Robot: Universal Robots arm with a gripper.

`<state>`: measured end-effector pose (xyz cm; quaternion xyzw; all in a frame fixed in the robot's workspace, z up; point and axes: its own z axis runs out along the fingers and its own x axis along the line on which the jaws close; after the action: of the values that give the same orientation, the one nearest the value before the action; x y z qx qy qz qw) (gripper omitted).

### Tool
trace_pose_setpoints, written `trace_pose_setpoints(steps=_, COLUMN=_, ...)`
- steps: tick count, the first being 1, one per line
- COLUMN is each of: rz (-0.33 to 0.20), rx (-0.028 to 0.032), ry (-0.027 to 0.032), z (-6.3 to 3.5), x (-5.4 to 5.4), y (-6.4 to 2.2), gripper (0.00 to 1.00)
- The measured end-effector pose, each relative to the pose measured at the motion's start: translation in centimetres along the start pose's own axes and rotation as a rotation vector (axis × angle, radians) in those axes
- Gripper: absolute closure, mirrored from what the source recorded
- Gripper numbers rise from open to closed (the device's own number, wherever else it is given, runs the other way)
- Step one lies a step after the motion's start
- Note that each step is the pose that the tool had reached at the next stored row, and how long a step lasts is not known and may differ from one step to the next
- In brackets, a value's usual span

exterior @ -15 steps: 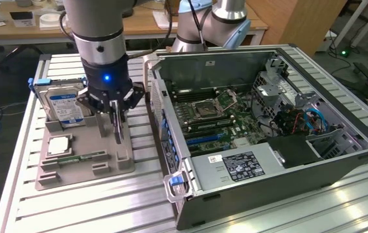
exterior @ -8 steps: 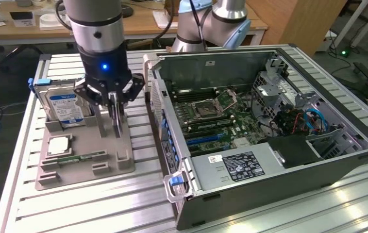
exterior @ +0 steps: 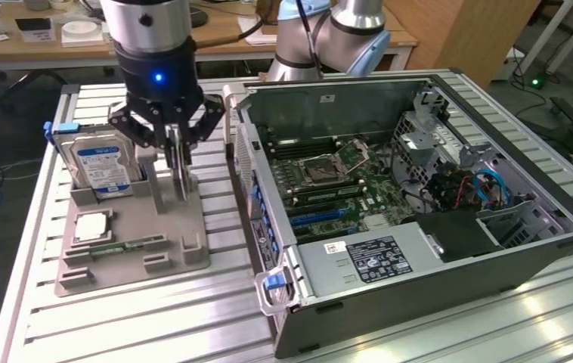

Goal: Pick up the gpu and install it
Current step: 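Pick up the gpu and move the gpu toward the slot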

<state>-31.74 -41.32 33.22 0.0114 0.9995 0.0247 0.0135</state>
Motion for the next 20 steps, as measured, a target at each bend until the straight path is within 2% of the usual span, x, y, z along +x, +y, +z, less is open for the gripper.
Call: trace_pose_setpoints(steps=20, rz=0.000, rx=0.0000, ry=0.0000, z=-5.93, x=-0.2, y=0.30, gripper=0.72)
